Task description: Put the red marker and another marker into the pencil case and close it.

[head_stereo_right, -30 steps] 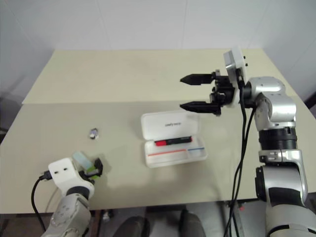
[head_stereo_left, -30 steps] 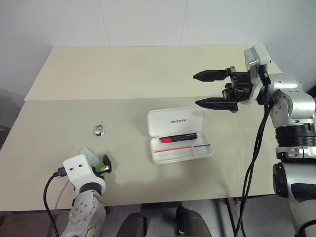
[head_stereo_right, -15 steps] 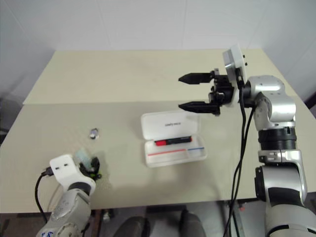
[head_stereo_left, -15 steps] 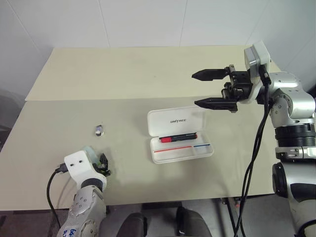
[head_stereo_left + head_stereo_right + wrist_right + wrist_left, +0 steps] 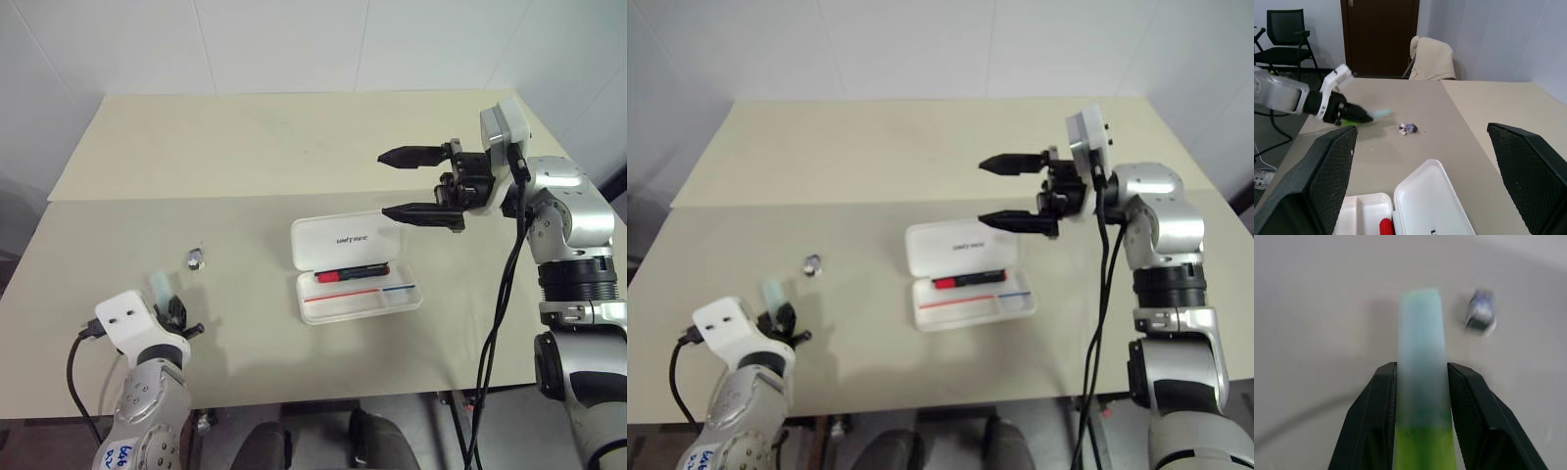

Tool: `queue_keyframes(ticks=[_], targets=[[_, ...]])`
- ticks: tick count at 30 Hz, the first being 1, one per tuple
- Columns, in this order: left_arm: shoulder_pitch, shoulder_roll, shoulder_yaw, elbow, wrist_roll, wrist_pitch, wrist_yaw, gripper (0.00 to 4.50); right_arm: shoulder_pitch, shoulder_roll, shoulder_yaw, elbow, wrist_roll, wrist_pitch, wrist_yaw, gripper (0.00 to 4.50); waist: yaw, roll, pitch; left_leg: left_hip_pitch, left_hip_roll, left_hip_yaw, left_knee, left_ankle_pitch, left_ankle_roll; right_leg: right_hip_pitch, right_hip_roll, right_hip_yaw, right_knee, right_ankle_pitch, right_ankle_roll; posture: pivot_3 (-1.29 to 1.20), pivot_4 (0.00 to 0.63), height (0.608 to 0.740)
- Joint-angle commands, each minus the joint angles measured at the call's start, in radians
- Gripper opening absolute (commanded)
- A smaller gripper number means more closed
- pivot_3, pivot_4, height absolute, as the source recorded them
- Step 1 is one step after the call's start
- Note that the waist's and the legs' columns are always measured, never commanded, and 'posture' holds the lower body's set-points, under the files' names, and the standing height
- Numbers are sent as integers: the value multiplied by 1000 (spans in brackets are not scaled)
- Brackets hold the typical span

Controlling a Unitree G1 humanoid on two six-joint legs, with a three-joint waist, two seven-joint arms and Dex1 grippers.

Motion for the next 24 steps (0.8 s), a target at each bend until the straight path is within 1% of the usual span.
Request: queue_keyframes(ticks=[1,3,7,10,12,15,17,20,22,24], targets=[[0,36,-31,-45,12,-132,-92,1626,12,-7,-49,-12,2,-35,-20,4500,-1,0,0,0,0,0,0,0,0,0,0,0,0,0,-1,0,150,740],[11,71,-54,-49,22,-189,-153,1626,28,-14,-63,-4,-10,-63,-33,4500,-2,0,0,0,-1,0,0,-1,0,0,-1,0,0,0,-1,0,150,740],[8,185,-64,-42,34,-293,-288,1626,88,-38,-112,-37,-14,-95,-79,4500,1,0,0,-1,-1,0,0,-1,0,-1,0,-1,0,0,-1,0,150,740],[-46,294,-45,14,16,-364,-416,1626,184,-87,-121,-109,-13,-108,-42,4500,4,0,0,-1,-1,0,0,-1,0,-1,0,-2,0,0,-1,0,150,740],[-79,335,-37,50,-6,-392,-472,1626,223,-108,-124,-145,-2,-108,-26,4500,0,1,0,-1,-1,1,0,-1,0,-1,0,-2,-1,0,-1,0,150,740],[-190,417,-44,159,-51,-422,-609,1626,308,-152,-131,-214,17,-103,23,4500,0,1,0,0,-1,3,1,-1,0,0,0,-3,-2,1,0,0,150,740],[-247,459,-64,221,-68,-434,-686,1626,366,-173,-129,-246,0,-146,48,4500,1,0,0,1,-2,3,1,-1,0,1,1,-6,-2,1,1,0,150,740],[-338,521,-145,302,-93,-435,-836,1626,459,-207,-136,-261,-23,-185,54,4500,1,1,0,6,-1,3,1,-1,0,7,2,-10,-2,1,1,0,150,740],[-386,544,-212,345,-93,-438,-923,1626,503,-224,-151,-262,-26,-197,42,4500,-1,2,1,11,-1,4,-1,-1,0,12,1,-10,-3,1,1,0,150,740],[-424,553,-273,382,-85,-444,-990,1626,538,-241,-169,-263,-29,-197,21,4500,-2,2,1,13,2,5,-1,-1,1,13,1,-10,-4,1,1,0,150,740]])
